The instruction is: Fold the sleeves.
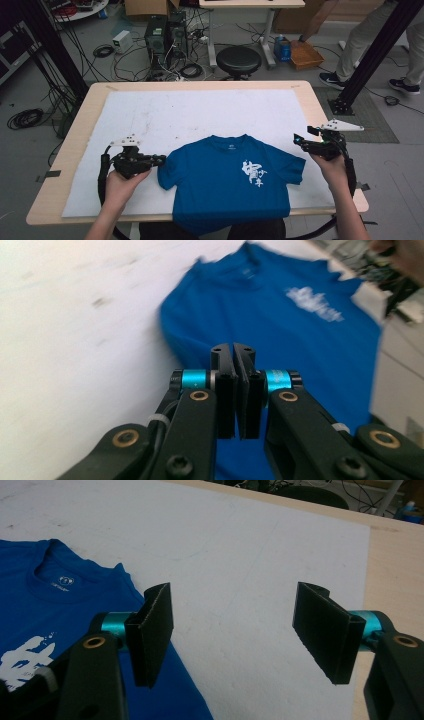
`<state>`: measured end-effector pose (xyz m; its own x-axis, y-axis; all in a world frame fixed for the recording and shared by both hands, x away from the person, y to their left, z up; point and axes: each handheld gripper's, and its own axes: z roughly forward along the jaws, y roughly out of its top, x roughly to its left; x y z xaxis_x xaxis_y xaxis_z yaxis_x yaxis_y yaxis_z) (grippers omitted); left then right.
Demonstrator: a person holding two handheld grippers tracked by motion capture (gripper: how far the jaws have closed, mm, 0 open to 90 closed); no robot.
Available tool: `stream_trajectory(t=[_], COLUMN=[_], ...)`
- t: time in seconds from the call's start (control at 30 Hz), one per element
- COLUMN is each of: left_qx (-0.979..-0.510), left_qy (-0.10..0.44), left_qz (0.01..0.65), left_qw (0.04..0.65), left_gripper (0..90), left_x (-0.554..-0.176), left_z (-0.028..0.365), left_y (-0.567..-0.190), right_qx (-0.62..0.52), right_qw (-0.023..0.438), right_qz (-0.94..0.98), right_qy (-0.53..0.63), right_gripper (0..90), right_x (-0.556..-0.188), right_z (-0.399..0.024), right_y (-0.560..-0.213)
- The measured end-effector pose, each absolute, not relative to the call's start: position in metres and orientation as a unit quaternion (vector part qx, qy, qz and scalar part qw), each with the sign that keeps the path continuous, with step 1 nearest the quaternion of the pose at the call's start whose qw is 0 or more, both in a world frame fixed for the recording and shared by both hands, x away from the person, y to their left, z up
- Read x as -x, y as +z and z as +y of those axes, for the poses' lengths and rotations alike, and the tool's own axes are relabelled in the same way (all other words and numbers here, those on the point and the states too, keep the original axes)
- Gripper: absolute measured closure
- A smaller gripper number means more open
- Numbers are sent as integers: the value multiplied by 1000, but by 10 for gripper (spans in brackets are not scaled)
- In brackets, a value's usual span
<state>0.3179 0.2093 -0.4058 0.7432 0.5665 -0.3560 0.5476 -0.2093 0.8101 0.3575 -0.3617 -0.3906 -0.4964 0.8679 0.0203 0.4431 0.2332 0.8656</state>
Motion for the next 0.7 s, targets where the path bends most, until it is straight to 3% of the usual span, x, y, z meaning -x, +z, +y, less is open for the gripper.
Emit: stream_trajectory(t=[0.23,0.7], left_qx=[-777,-760], left_qy=[-28,-71], left_qz=[323,333], left_qw=[539,553], left_gripper=[877,876], left_x=[-317,-331], left_z=[168,123], left_y=[-395,-406], right_qx=[-438,-441], right_qw=[243,243], right_qz=[747,745], right_qy=[437,437], right_gripper=[327,327], right_x=[-357,-357], right_z=[-362,-363], right_y=[-390,-391])
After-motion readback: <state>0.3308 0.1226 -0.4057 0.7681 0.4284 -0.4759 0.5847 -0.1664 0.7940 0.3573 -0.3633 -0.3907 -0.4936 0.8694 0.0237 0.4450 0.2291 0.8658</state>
